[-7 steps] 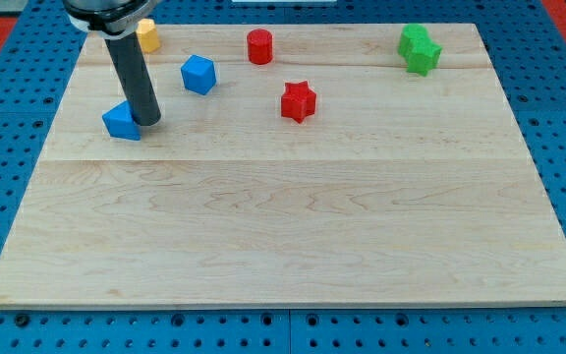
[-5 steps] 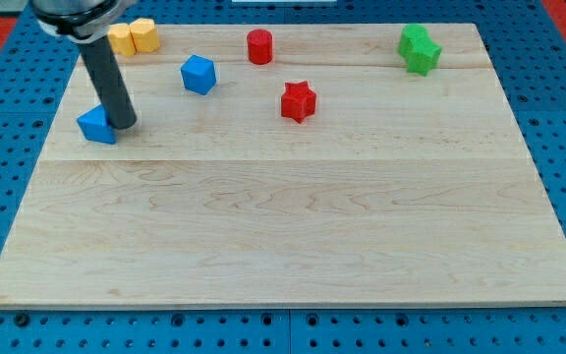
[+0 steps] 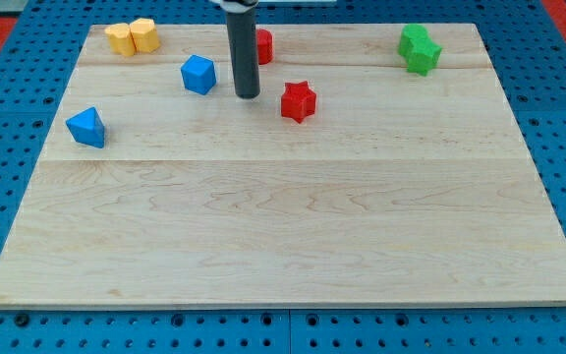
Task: Move the blue cube towards center left
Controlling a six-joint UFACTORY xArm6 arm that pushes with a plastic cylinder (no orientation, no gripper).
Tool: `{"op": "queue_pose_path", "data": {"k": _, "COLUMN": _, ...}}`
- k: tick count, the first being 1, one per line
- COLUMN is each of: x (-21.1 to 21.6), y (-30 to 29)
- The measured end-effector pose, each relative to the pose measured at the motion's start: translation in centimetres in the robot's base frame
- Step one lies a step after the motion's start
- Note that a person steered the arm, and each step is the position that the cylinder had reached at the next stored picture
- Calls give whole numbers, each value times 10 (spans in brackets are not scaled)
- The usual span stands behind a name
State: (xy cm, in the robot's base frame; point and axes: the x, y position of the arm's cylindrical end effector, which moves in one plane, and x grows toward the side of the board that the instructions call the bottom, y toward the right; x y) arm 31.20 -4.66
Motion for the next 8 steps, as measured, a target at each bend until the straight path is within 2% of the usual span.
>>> {"op": "queue_pose_path", "data": {"k": 1, "x": -35, "y": 0}}
{"op": "queue_pose_path", "data": {"k": 2, "x": -38, "y": -12}}
{"op": "queue_pose_path", "data": {"k": 4, "x": -23, "y": -71}}
{"op": "queue_pose_path", "data": {"k": 6, "x": 14, "y": -112}}
{"op": "queue_pose_path", "data": {"k": 8, "x": 32, "y": -147}}
